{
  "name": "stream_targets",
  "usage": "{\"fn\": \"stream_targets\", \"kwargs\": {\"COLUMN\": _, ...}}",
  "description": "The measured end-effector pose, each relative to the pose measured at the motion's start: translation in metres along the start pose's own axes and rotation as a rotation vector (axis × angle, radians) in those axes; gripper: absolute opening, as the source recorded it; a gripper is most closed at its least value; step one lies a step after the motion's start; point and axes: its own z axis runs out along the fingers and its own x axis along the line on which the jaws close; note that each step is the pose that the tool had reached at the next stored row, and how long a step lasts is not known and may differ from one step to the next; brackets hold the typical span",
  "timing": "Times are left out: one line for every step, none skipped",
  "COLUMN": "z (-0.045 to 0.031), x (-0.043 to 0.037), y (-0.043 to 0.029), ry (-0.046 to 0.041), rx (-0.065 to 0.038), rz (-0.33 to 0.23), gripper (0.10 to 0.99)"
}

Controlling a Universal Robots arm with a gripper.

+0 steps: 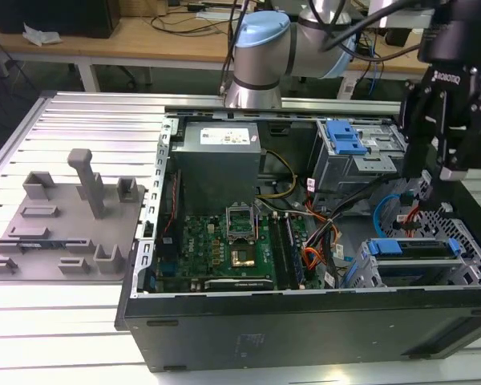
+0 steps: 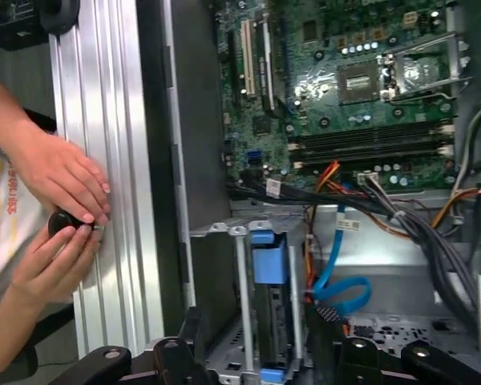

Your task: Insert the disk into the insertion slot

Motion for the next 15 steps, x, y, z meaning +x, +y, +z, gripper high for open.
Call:
{"fn": "stream_targets", "kwargs": {"z": -0.0013, "x": -0.0039, "y": -0.0009, "ry": 0.0001, "rx": 0.0, "rz": 0.0, "gripper": 0.635}}
{"fn": "stream_targets", "kwargs": {"z": -0.0024, "x": -0.0071, "y": -0.0033, "ry": 0.0002, "rx": 0.0, "rz": 0.0, "gripper": 0.635}}
{"fn": "stream_targets", "kwargs": {"z": -0.0031, "x": -0.0099, "y": -0.0067, "ry": 0.0001, "rx": 0.0, "rz": 0.0, "gripper": 0.635}}
{"fn": "stream_targets", "kwargs": {"z": -0.0038, "x": -0.0146, "y": -0.0146, "ry": 0.0001, "rx": -0.001, "rz": 0.0, "gripper": 0.635}}
{"fn": "stream_targets", "kwargs": {"z": -0.0038, "x": -0.0187, "y": -0.0254, "ry": 0.0001, "rx": -0.002, "rz": -0.001, "gripper": 0.635}}
{"fn": "stream_targets", "kwargs": {"z": -0.0033, "x": -0.0211, "y": -0.033, "ry": 0.0001, "rx": -0.002, "rz": -0.001, "gripper": 0.635}}
{"fn": "stream_targets", "kwargs": {"z": -0.0016, "x": -0.0224, "y": -0.0372, "ry": 0.0007, "rx": -0.001, "rz": 0.0, "gripper": 0.635}}
{"fn": "stream_targets", "kwargs": {"z": -0.0013, "x": -0.0225, "y": -0.037, "ry": 0.0011, "rx": 0.001, "rz": 0.002, "gripper": 0.635}}
{"fn": "stream_targets", "kwargs": {"z": -0.0009, "x": -0.0226, "y": -0.037, "ry": 0.001, "rx": 0.005, "rz": 0.008, "gripper": 0.635}}
{"fn": "stream_targets", "kwargs": {"z": -0.0006, "x": -0.0228, "y": -0.0371, "ry": 0.0009, "rx": 0.007, "rz": 0.019, "gripper": 0.635}}
{"fn": "stream_targets", "kwargs": {"z": 0.0012, "x": -0.0234, "y": -0.037, "ry": 0.0027, "rx": 0.002, "rz": 0.044, "gripper": 0.635}}
{"fn": "stream_targets", "kwargs": {"z": 0.0044, "x": -0.0245, "y": -0.0368, "ry": 0.0063, "rx": 0.002, "rz": 0.045, "gripper": 0.635}}
{"fn": "stream_targets", "kwargs": {"z": 0.0061, "x": -0.025, "y": -0.0369, "ry": 0.0135, "rx": 0.003, "rz": 0.045, "gripper": 0.635}}
{"fn": "stream_targets", "kwargs": {"z": 0.007, "x": -0.025, "y": -0.0369, "ry": 0.0165, "rx": 0.003, "rz": 0.044, "gripper": 0.635}}
{"fn": "stream_targets", "kwargs": {"z": 0.008, "x": -0.0251, "y": -0.0369, "ry": 0.0184, "rx": 0.003, "rz": 0.041, "gripper": 0.635}}
